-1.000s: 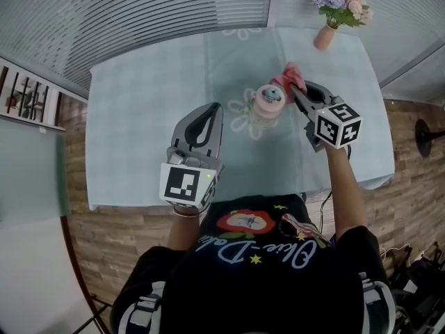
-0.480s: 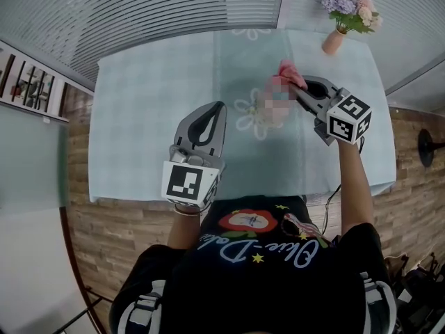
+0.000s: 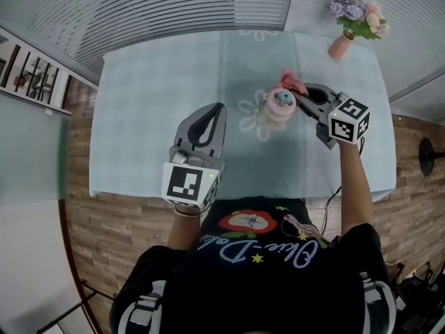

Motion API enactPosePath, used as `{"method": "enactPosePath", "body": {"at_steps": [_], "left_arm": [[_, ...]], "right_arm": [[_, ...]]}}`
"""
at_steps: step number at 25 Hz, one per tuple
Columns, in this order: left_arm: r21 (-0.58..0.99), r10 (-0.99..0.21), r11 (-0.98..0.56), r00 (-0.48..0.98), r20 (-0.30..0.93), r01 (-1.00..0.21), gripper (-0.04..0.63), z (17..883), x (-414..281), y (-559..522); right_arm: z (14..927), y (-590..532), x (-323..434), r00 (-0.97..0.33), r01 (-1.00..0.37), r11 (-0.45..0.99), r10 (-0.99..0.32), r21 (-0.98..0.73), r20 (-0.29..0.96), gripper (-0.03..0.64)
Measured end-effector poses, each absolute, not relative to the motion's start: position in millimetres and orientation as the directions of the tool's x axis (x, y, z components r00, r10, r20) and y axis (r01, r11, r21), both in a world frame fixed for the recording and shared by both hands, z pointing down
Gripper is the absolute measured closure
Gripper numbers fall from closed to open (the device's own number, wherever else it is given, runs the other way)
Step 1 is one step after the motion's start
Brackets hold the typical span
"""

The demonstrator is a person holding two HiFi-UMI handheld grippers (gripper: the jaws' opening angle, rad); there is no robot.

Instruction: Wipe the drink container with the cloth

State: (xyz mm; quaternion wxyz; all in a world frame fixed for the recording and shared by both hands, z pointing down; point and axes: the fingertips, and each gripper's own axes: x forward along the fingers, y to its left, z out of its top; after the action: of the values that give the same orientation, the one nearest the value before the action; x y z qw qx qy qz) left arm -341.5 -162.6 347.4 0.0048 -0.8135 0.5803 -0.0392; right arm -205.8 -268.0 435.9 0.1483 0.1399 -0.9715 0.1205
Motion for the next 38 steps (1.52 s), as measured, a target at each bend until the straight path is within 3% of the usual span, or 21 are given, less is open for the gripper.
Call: {"method": "enactPosePath", "body": {"at_steps": [38], "left_arm": [[-0.054, -0.944, -0.325, 0.321, 0.079, -0.944, 0.591, 354, -338, -162]], "right_arm": [[533, -265, -200, -0.795, -0.399, 0.896, -0.232, -0.195, 0.560, 0.580]]}}
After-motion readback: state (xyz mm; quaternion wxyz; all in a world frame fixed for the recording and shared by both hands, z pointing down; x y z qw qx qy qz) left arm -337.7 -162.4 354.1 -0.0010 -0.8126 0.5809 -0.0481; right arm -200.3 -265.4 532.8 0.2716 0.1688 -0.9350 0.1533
